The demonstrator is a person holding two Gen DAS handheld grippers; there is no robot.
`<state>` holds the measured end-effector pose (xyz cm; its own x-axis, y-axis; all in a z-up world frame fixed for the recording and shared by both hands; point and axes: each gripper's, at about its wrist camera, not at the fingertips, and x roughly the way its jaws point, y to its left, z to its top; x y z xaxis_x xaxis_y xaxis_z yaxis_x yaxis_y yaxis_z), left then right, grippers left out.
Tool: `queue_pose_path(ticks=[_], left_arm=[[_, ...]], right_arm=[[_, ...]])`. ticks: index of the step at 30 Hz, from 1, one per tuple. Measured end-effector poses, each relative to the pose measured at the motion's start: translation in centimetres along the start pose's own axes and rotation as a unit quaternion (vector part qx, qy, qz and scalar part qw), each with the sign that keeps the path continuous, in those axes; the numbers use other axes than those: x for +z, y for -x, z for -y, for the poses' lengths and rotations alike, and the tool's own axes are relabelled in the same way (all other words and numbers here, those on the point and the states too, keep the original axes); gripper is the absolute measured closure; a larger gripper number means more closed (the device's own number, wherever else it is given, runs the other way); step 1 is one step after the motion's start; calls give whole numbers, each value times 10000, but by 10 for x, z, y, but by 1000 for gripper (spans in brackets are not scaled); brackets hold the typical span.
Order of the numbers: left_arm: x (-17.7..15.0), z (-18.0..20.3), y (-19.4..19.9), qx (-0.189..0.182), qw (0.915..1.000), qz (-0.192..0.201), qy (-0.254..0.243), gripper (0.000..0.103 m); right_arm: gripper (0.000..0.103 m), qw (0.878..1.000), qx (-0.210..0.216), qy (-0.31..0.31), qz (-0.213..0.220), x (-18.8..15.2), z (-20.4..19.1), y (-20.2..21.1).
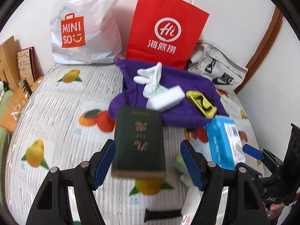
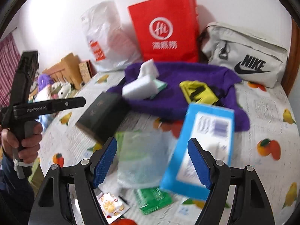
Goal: Organize soft objects
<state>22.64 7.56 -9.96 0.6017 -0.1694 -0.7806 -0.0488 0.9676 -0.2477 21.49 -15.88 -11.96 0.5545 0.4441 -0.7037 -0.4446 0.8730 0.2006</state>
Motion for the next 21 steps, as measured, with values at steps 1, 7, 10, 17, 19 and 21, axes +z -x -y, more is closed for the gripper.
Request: queue_pose_path(ticks=[1, 7, 10, 17, 19, 21], left_arm=[[-4, 0, 2, 14, 10000, -20, -47, 33], [-27, -7, 12, 30, 9998, -16, -172, 33], [-36, -11, 12, 77, 9998, -52, -161, 33], [-54, -15, 8, 53, 9996, -129, -236, 33], [-59, -17, 6, 27, 9996, -178, -203, 33], [-63, -18, 4, 44, 9996, -219, -200, 33]], right_arm=[[26, 10000, -5, 67, 8, -5, -6, -1], [26, 9994, -9, 332, -47, -30, -31, -10], [26, 9983, -150, 559, -93, -39, -40, -17], [44, 9930, -539, 1005, -295, -58, -52, -35], [60, 9913, -630, 1078, -407, -61, -54, -43], [70, 9898, -772, 1104, -472, -63, -54, -49]])
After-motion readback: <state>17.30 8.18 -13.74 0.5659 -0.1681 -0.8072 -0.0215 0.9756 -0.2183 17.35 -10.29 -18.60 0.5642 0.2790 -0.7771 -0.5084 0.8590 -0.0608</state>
